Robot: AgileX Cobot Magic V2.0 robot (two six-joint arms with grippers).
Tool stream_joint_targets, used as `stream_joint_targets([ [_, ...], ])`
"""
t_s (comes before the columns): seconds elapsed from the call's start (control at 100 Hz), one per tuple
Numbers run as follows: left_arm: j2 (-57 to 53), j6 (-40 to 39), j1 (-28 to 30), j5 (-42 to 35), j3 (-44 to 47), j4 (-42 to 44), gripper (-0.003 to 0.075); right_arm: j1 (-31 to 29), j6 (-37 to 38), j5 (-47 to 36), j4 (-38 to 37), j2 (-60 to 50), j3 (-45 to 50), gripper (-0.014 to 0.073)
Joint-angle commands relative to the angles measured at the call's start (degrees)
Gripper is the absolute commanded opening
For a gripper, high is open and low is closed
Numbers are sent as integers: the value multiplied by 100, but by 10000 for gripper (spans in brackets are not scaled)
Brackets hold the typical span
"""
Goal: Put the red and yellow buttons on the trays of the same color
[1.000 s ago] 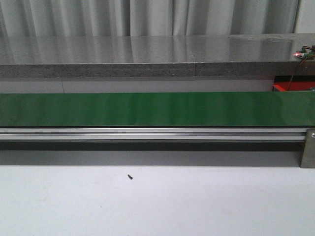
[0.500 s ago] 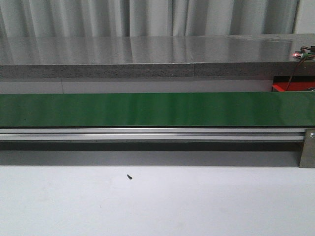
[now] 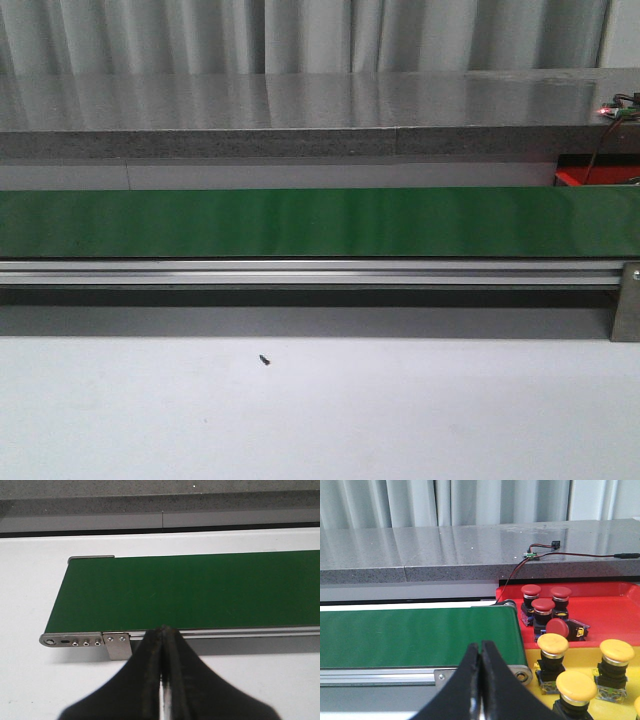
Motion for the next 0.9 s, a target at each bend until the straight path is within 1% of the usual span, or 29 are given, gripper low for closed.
stream_joint_targets([
  [0.0, 5, -6, -38, -399, -155, -115, -20, 4, 9, -484, -61, -104, -101, -122],
  [0.43, 5, -6, -38, -399, -155, -131, -20, 4, 9, -484, -61, -104, -101, -122],
  [0.73, -29, -6, -152, -399, -134, -151, -20, 4, 9, -484, -61, -104, -101, -122],
  [0.84, -247, -6, -211, -399, -102, 13, -20, 4, 9, -484, -61, -104, -101, -122],
  [0.89, -384, -6, -237, -486, -15, 247, -20, 4, 9, -484, -61, -104, -101, -122],
])
